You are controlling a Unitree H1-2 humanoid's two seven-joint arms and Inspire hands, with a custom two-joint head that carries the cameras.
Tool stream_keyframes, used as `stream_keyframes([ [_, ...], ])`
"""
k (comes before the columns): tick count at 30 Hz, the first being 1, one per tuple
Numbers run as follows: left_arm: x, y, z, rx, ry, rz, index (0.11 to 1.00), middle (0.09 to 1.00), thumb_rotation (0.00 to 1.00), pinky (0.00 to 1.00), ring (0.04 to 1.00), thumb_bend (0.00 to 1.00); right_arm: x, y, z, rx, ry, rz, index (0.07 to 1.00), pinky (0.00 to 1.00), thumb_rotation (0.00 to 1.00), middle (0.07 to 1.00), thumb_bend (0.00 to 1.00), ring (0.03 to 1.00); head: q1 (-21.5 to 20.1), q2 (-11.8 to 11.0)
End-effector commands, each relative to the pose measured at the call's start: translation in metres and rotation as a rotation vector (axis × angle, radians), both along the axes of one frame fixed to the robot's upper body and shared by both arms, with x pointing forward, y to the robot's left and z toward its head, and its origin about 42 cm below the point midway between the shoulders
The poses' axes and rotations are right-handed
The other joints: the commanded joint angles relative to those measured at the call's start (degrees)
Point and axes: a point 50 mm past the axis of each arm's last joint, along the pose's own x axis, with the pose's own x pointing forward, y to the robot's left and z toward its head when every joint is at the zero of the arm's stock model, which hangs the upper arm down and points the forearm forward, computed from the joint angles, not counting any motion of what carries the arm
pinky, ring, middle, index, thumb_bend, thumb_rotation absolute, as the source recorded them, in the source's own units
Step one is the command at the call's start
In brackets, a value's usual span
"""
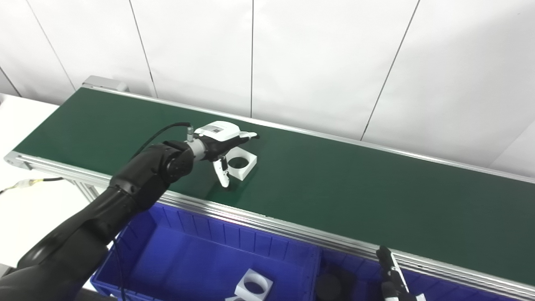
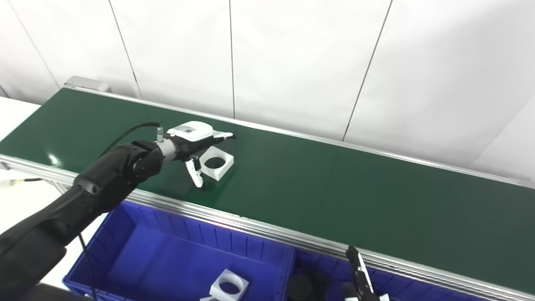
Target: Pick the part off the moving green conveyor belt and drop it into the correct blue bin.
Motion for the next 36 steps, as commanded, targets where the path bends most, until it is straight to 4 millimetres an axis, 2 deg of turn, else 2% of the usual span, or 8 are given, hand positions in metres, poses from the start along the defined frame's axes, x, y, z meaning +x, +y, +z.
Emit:
stream_keyframes([
  [1,0.013,-0.005,0.021,-0.013,-0.099,0.005,0.95,0.945,0.0,0.88,0.93,0.79,0.002,0.002,0.014,0.024,-0.095,-0.001,0.979,1.0,1.0,0.971,0.65,1.0,-0.04,0.11],
  [14,0.02,-0.028,-0.004,-0.107,-0.126,0.021,0.897,0.891,0.0,0.72,0.827,0.62,-0.005,0.002,0.017,0.023,-0.096,-0.015,0.976,1.0,1.0,0.965,0.67,1.0,-0.02,0.89],
  [17,0.023,-0.035,-0.007,-0.124,-0.133,0.023,0.834,0.818,0.0,0.62,0.727,0.57,-0.006,0.002,0.017,0.024,-0.094,-0.016,0.976,1.0,1.0,0.967,0.68,1.0,0.2,0.91],
  [19,0.026,-0.041,-0.007,-0.101,-0.125,0.013,0.766,0.573,0.0,0.48,0.556,0.52,-0.007,0.001,0.018,0.021,-0.088,-0.016,0.979,1.0,1.0,0.97,0.7,1.0,0.48,0.92],
  [22,0.03,-0.048,-0.006,-0.049,-0.091,0.007,0.733,0.517,0.0,0.38,0.465,0.5,-0.007,0.001,0.019,0.028,-0.082,-0.017,0.981,1.0,1.0,0.973,0.71,1.0,0.68,0.96],
  [27,0.034,-0.06,-0.007,0.058,-0.032,-0.003,0.632,0.535,0.0,0.45,0.424,0.5,-0.006,0.0,0.018,0.025,-0.088,-0.017,0.981,1.0,1.0,0.973,0.71,1.0,0.77,1.0],
  [30,0.034,-0.065,-0.008,0.08,-0.027,-0.014,0.53,0.52,0.0,0.44,0.416,0.5,-0.005,0.0,0.019,0.026,-0.092,-0.013,0.98,1.0,1.0,0.976,0.7,1.0,0.77,0.95],
  [36,0.035,-0.064,-0.004,0.101,-0.016,-0.005,0.524,0.504,0.0,0.39,0.403,0.5,-0.002,0.001,0.017,0.026,-0.096,-0.02,0.979,1.0,1.0,0.973,0.69,1.0,0.07,0.81],
])
